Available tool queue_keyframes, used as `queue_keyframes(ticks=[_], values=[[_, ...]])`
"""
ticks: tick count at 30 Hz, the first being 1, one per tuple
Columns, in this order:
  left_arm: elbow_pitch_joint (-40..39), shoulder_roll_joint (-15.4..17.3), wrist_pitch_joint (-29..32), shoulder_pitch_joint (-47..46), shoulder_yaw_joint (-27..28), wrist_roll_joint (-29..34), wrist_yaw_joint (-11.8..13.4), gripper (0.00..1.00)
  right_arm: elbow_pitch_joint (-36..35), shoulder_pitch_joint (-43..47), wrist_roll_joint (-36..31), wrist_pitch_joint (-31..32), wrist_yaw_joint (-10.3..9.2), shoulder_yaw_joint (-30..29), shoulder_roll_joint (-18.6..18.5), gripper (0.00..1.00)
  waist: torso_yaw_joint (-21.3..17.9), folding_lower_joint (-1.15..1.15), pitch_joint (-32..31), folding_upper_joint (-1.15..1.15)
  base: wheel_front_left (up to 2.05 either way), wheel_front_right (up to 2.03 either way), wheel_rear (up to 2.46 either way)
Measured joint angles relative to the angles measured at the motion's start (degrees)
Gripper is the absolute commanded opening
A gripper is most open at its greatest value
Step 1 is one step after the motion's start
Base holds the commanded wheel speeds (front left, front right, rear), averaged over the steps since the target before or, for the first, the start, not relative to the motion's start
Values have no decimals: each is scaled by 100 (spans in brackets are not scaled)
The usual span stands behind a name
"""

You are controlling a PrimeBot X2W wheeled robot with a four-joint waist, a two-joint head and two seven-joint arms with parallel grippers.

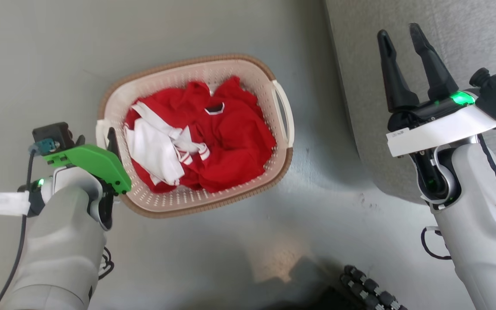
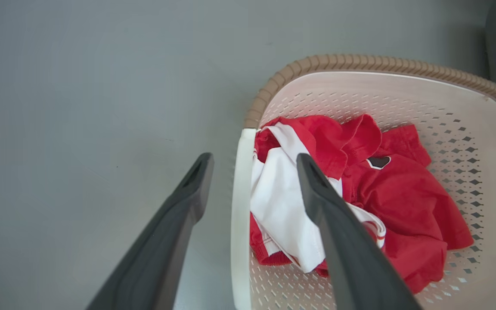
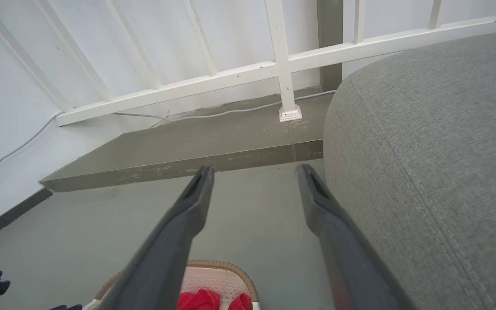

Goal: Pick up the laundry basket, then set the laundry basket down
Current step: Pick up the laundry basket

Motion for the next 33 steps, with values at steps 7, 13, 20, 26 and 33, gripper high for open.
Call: queue_keyframes(ticks=[7,13,20,26,33], values=[[-314,-33,-203,92,-42,38,-143,100,113,153,-4,0,-1,-129,-11,100,96,0,-465,0,0,0,0],[-669,-60,-211,218,-147,153,-236,100,169,291,-23,0,-1,-211,-64,100,219,0,-902,0,0,0,0],[-1641,-70,-209,512,24,377,-234,100,183,518,-68,0,-1,-316,-86,100,400,0,-1429,0,0,0,0],[-2416,-70,-209,1194,194,587,-166,100,226,870,-121,0,-1,-427,-94,100,604,0,-1966,0,0,0,0],[-3367,-67,-209,1812,481,914,-8,100,236,1229,-207,0,-1,-509,-93,100,813,0,-2508,0,0,0,0]])
